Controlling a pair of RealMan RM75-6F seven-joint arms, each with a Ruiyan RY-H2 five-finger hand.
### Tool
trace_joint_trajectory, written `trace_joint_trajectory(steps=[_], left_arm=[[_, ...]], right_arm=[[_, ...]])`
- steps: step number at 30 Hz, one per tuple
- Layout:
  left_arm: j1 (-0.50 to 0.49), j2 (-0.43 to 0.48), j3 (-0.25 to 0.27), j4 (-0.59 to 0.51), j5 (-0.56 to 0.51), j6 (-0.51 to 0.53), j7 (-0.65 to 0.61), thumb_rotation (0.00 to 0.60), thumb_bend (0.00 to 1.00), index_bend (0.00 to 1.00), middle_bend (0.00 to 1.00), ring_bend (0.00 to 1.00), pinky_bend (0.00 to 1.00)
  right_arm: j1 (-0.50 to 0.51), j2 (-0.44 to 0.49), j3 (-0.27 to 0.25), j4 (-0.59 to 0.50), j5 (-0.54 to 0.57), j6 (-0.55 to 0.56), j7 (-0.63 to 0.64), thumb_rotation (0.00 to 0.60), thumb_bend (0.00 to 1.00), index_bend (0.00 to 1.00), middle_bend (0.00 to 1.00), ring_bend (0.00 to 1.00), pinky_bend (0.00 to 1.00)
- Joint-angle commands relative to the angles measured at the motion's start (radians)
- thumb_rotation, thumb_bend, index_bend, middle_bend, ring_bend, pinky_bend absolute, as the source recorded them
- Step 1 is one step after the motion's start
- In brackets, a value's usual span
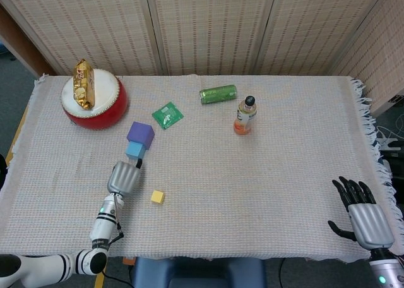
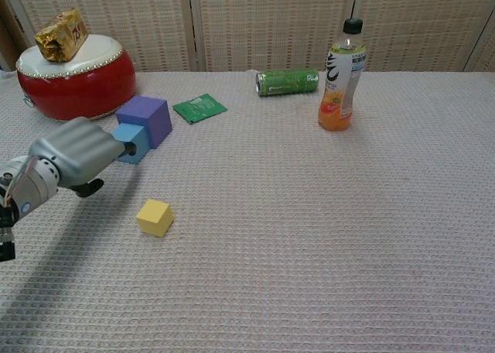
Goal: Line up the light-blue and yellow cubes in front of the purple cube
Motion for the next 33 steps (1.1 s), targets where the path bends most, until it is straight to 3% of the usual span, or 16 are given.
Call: trace_joint_trajectory(steps=[1,25,33], left_arm=[[-0.002,-0.001,-0.001,0.004,0.003,-0.001,-0.003,0.600,0.43,0.12,1.00,1.00,1.00],[-0.042,-0.053,-0.024,0.084,0.018,-0.055,-0.050,0.600,0.43,0.12,1.00,1.00,1.00],[0.019,0.035,0.061,-0.136,0.104,0.053,-0.008,0.600,0.43,0.15,1.00,1.00,1.00]], right_arm=[[0.000,0.001,0.000,-0.001,-0.001,0.001,0.001,0.500,0.00,0.00,0.00,0.00,0.00],[-0.005,0.008,0.005,0.000,-0.001,0.010,0.013,0.499,0.00,0.00,0.00,0.00,0.00],[-0.002,0.003,0.000,0.000,0.000,-0.004,0.001,0.500,0.00,0.00,0.00,0.00,0.00]])
